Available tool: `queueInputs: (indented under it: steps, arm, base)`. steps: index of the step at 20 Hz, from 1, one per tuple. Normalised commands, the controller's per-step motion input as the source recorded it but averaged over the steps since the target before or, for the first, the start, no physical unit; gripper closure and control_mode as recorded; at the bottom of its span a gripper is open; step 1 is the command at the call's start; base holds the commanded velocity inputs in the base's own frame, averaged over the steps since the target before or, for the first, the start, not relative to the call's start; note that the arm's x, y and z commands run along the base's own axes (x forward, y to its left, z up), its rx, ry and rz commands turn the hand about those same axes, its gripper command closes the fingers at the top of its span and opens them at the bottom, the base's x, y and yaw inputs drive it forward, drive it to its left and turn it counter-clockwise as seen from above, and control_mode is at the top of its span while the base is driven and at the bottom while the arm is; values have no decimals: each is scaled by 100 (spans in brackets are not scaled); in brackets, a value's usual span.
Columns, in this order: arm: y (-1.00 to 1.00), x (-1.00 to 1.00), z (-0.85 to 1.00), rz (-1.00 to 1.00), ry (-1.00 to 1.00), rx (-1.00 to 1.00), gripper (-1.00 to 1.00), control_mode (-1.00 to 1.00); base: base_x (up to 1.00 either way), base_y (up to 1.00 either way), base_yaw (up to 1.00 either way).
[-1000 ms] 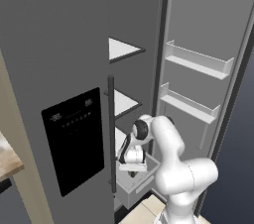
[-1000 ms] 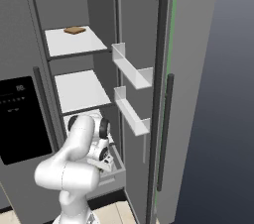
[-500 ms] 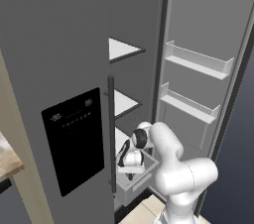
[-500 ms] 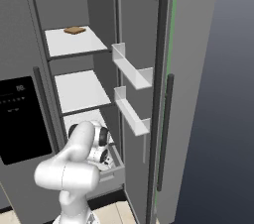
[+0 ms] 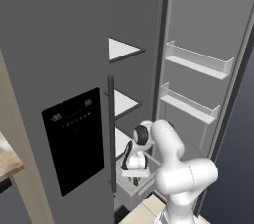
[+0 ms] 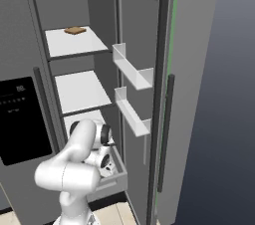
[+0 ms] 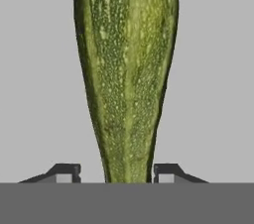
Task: Place the carrot and squash inside the fridge drawer. Close the drawer after placing the vegetables.
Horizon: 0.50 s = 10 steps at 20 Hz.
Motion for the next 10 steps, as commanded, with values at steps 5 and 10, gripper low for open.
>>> queueInputs:
  steps: [5, 10]
  arm:
    - [-43, -82, -24, -1, 0, 0, -100, -100]
    - [-22, -13, 33, -3, 0, 1, -100, -100]
  base:
    - [0, 0, 0]
    - [0, 0, 0]
